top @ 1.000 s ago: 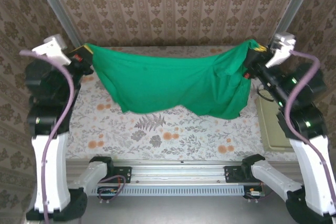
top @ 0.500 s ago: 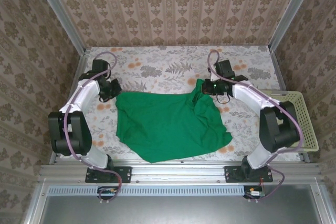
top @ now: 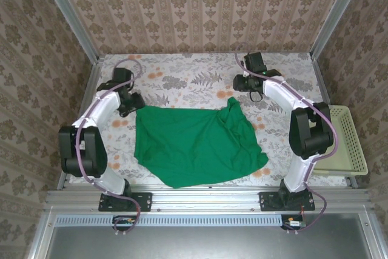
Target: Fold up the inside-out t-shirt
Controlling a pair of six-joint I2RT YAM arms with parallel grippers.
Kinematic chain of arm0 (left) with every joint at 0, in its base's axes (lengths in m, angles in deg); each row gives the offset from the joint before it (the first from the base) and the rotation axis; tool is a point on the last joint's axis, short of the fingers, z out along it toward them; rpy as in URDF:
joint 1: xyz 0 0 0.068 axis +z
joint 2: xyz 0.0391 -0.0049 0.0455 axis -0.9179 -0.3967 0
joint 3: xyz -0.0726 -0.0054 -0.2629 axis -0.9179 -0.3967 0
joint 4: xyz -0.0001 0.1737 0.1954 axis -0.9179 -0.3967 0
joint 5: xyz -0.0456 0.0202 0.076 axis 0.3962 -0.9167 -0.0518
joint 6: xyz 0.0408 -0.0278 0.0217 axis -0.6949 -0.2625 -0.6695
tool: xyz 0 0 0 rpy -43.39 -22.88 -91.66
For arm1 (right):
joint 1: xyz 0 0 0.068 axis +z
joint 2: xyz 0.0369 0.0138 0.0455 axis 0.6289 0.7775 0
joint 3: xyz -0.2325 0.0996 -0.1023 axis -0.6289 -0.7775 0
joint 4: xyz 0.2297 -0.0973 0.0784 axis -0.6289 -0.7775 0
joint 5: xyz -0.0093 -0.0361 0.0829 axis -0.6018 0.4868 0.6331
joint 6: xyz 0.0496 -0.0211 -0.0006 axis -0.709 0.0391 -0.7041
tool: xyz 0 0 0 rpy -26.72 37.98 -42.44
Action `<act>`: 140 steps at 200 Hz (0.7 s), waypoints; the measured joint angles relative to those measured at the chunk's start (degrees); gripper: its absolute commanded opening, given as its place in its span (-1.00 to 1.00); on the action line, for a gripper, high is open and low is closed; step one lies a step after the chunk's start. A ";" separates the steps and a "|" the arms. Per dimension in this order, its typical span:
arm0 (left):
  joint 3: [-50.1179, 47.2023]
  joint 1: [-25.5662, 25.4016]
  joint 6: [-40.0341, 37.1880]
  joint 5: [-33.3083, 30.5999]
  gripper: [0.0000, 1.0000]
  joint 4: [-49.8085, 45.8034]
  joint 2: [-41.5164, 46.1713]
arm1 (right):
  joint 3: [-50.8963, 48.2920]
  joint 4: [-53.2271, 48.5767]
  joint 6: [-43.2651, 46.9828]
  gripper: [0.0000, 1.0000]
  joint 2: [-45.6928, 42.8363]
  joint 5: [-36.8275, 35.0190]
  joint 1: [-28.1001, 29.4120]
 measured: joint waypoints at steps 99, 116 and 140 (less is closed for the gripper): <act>-7.67 -11.13 0.63 -0.74 0.32 9.97 5.92 | -1.77 -7.65 -5.75 -0.09 1.29 6.16 10.01; -10.05 -9.81 1.03 0.55 0.32 11.37 5.07 | -1.77 -8.87 -6.71 -0.05 2.40 4.76 10.08; -13.25 -7.72 2.03 2.73 0.32 13.84 3.76 | -1.77 -10.91 -7.69 0.01 3.56 2.67 10.60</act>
